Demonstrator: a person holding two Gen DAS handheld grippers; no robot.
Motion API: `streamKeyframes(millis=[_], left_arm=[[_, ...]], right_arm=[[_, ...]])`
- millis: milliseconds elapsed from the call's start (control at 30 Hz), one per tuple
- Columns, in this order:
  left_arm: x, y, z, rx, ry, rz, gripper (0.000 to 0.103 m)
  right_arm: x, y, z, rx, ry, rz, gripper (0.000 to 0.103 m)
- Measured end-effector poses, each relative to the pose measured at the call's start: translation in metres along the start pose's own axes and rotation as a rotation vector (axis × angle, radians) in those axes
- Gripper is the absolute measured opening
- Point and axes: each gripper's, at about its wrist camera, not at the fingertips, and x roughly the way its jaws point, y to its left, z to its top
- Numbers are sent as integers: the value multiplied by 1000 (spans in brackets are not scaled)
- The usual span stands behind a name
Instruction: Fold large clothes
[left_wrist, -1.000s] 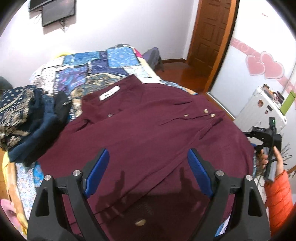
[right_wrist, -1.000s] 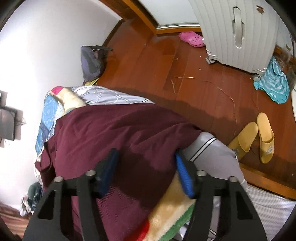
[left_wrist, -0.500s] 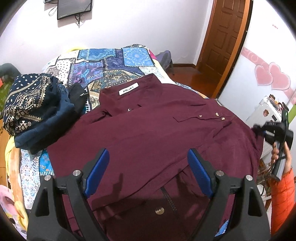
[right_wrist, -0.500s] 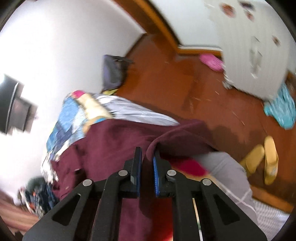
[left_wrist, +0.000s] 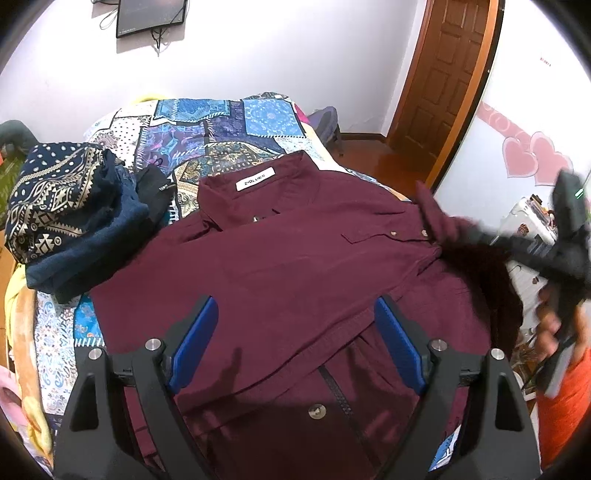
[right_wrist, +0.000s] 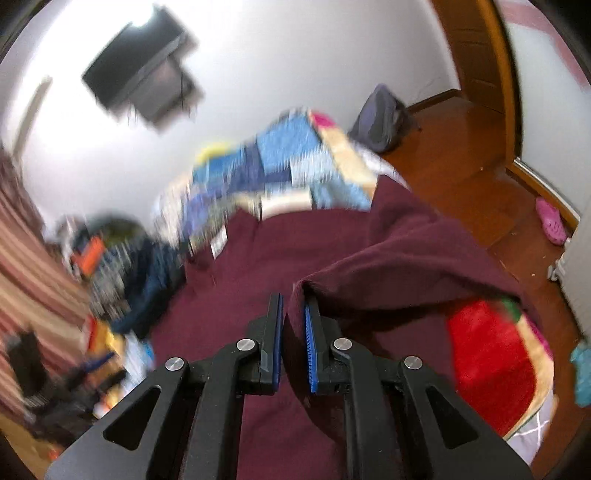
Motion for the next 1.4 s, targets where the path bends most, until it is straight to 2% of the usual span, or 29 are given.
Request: streamKeyframes(millis=[100,267,333,367,433,533,700,833,1000,1200,1400], left_arm=[[1,-2,-2,5,5,-12,86],[3,-7,-4,29,13,-10,86],[4,-8,-4,27,14,-17,86],[4,-9,-4,26,14,-21,86],[5,-10,-3,21,14,-26,86],[8,-12,-2,18,17,-31,86],[14,-15,-1,23,30,-26,86],[19,-15,0,17,39,-25,86],[28,-14,1,10,58,-16,86],[41,-12,3,-5,87,-14,86],[51,-7,4,-23,111,-13,86]], right_arm=[[24,0,-16,2,82,-59,11],[14,-2,-16,24,100,-61,17],[5,0,-12,28,126,-32,32],[-1,1,-10,26,118,-31,36],[-15,2,-10,12,82,-61,51],[-26,2,-5,5,49,-83,62],[-45,-19,7,106,-31,-103,66],[-48,-54,13,245,-77,-135,73],[-30,-97,15,413,-57,-150,73],[1,-136,10,573,2,-100,73],[20,-152,17,616,-11,-96,73]])
